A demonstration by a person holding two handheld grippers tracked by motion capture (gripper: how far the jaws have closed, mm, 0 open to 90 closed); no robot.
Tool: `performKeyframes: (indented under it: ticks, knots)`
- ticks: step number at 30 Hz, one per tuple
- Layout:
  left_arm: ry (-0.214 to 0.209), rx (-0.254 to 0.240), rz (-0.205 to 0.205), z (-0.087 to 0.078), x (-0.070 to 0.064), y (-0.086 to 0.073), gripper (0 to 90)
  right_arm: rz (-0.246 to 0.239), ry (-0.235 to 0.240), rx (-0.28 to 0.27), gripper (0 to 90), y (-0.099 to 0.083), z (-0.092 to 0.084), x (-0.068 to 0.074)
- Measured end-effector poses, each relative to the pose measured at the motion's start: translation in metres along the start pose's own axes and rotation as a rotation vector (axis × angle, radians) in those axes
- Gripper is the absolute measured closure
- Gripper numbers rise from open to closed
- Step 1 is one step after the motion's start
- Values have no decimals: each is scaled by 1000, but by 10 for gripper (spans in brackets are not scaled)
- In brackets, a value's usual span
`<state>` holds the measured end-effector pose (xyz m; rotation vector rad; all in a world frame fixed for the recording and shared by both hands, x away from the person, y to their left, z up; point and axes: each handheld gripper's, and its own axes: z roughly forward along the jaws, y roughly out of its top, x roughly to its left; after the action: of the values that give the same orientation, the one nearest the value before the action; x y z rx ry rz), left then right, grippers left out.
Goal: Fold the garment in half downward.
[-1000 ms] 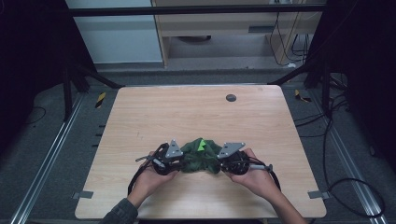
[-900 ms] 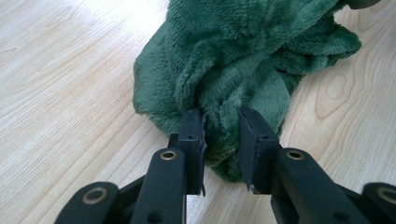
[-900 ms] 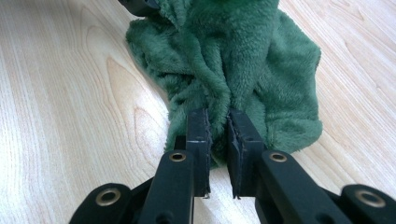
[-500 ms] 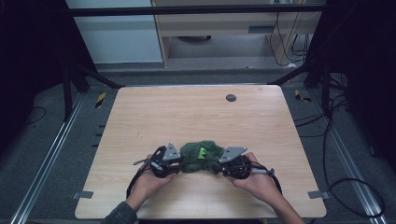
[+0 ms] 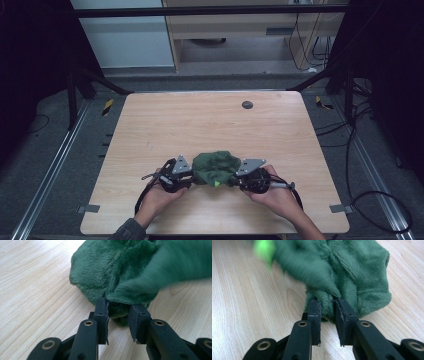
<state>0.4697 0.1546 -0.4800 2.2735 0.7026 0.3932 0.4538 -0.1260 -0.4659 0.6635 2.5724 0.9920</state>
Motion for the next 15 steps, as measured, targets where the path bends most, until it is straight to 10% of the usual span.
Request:
performKeyframes:
  ticks: [15]
  knots:
    - [-6,-10,-12,-1,-2,-4,696,8,-8,0,699,0,-1,1]
